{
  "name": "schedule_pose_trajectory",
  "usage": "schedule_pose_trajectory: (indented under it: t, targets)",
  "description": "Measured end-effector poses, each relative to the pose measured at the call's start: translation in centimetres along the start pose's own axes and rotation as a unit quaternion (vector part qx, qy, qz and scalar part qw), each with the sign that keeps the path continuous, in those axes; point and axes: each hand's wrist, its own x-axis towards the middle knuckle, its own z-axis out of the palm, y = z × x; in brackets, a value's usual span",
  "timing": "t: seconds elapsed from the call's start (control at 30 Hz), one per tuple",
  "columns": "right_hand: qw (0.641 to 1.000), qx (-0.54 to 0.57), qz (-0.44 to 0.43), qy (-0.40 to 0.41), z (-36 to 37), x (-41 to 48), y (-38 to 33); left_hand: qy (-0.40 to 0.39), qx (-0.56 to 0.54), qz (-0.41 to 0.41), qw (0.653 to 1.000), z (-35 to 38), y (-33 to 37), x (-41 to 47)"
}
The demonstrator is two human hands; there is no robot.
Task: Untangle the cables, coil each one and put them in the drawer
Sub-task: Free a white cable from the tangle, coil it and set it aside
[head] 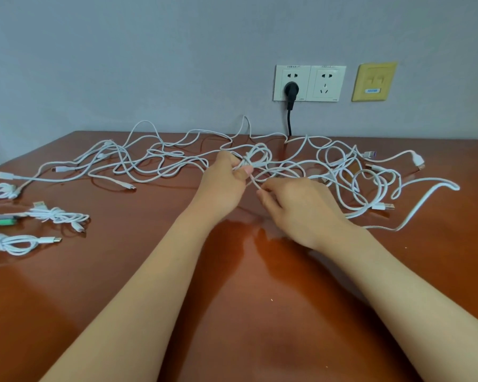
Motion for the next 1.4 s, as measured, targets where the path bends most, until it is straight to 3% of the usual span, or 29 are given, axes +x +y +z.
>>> schedule_pose_trajectory:
  t: [0.33, 0.47, 0.67, 0.8, 1.1, 1.4]
  targets:
    - [0.999, 0.007, -0.009, 0.049, -0.5, 0.2, 0.8, -0.116, 0.149, 0.081, 0.979, 0.0, 0.5, -0.9]
    - [0.993, 0.083, 0.036, 0.073, -0.7, 0.5, 1.6, -0.178, 0.175, 0.104, 0.963, 0.1, 0.4, -1.3]
    - [0.947, 0.269, 0.146, 0.099, -0.6, 0.8, 3.8, -0.241, 0.078, 0.121, 0.960, 0.7, 0.6, -1.6]
    - [0.905, 0.391, 0.158, 0.064, -1.3, 0.8, 4.9, -0.262, 0.004, 0.110, 0.959, 0.7, 0.5, -1.3]
    - [0.889, 0.438, 0.126, 0.045, -2.7, 0.3, 4.8, -0.344, -0.058, 0.072, 0.934, -0.6, 1.3, -1.2]
    - [0.860, 0.485, 0.158, 0.030, -1.7, 0.1, 4.8, -0.339, -0.088, 0.076, 0.934, -0.6, 1.6, -1.8]
